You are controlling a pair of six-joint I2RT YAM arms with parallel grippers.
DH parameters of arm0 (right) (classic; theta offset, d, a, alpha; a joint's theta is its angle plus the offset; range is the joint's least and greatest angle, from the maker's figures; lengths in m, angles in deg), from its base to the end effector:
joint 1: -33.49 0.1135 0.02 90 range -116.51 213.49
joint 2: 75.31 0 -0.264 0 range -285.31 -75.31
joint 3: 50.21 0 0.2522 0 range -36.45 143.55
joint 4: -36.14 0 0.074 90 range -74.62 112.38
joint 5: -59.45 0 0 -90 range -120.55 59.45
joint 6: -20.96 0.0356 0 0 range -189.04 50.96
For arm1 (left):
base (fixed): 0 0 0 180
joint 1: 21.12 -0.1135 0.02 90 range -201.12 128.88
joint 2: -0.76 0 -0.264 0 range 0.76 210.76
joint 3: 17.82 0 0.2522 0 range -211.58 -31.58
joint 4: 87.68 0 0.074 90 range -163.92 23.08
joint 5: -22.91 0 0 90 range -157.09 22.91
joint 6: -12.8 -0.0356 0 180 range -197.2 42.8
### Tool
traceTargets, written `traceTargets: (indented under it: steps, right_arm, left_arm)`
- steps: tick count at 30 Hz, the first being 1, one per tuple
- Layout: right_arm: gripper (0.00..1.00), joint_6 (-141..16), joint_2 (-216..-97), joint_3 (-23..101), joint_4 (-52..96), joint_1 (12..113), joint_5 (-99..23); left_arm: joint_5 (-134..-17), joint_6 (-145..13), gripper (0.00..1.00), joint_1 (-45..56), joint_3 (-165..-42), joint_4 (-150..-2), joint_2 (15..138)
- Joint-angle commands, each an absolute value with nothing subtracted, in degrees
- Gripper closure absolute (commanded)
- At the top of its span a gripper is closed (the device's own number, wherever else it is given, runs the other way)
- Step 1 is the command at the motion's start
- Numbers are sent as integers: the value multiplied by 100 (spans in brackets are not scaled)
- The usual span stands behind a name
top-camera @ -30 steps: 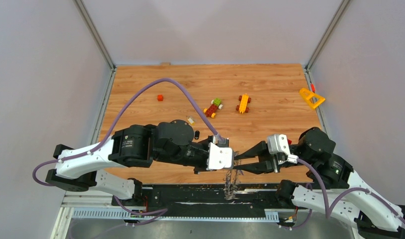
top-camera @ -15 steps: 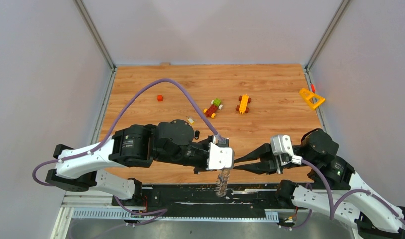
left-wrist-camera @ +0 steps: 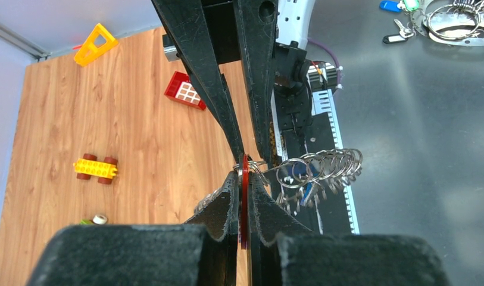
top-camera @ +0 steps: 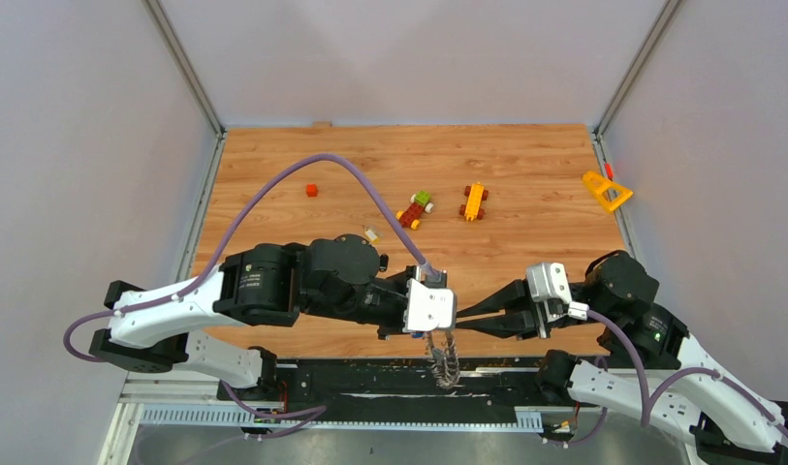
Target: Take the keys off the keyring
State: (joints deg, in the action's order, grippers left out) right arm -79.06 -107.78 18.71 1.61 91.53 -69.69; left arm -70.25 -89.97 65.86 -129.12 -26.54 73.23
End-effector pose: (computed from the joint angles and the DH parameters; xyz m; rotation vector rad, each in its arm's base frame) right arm 0.0348 0.0982 0.4085 -1.3549 0.9767 1.1687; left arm 0.0106 -0.2381 0.4818 1.6085 1.3056 -0.8835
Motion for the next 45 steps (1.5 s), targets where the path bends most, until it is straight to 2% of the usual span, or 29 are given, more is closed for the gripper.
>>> traceTargets:
  steps: [1, 6, 10, 22, 36, 45]
  right_arm:
    - [86, -7787, -10736, 1874, 410, 9158, -7069]
    - [90, -7791, -10674, 1842, 419, 9158, -7080]
    - [85, -7800, -10691, 1840, 390, 9158, -7065]
    - [84, -7852, -10796, 1827, 291, 9156, -7124]
    - [73, -7896, -10871, 1810, 295, 9156, -7100]
    - [88, -7893, -10880, 1804, 264, 9155, -7161]
  left_arm:
    - [-7115, -9065, 100, 6598, -12921, -2969, 7279]
    - [-7112, -9067, 100, 6598, -12905, -2970, 7283]
    - [-7110, -9067, 100, 6596, -12929, -2972, 7288]
    - [-7133, -9082, 100, 6596, -12965, -2991, 7322]
    - [-7260, -9074, 100, 6597, -12984, -2957, 7379]
    - [-7232, -9084, 100, 6598, -12984, -2953, 7371]
